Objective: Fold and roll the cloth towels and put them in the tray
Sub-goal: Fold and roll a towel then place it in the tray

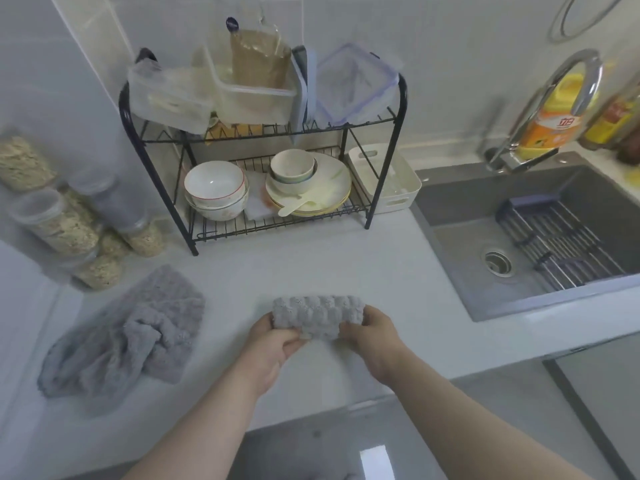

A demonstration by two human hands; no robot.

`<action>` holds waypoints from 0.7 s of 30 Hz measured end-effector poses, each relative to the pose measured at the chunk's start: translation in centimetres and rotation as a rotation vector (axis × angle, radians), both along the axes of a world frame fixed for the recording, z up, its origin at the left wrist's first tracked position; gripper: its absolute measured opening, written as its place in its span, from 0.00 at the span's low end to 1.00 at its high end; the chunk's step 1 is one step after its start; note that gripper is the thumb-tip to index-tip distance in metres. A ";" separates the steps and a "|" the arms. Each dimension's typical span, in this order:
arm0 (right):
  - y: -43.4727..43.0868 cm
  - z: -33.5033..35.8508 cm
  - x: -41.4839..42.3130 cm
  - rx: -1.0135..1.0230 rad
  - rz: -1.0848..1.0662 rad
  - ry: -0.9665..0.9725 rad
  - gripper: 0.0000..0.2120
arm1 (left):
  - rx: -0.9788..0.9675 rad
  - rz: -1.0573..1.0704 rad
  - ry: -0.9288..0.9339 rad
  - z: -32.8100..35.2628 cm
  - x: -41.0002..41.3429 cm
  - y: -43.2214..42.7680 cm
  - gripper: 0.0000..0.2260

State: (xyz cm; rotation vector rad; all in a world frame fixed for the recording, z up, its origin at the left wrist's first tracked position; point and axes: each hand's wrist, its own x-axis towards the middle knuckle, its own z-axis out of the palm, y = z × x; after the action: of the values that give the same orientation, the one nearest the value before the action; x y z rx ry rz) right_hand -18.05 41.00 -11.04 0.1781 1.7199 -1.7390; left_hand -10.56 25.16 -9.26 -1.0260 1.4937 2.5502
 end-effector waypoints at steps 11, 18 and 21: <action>11.7 16.6 0.2 -0.236 -0.340 0.319 0.18 | 0.024 -0.274 0.387 14.2 -6.1 9.6 0.13; 26.1 21.6 1.2 -0.193 -0.664 0.477 0.18 | -0.061 -0.585 0.509 18.9 -11.5 23.0 0.09; 32.9 22.5 2.2 -0.217 -0.799 0.531 0.19 | -0.076 -0.711 0.554 20.7 -12.4 30.5 0.13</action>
State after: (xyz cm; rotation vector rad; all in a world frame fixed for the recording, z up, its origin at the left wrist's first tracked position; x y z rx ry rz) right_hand -15.81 73.86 11.45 0.3683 1.9482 -2.7381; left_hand -22.96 55.65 11.40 0.2495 1.6525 2.3070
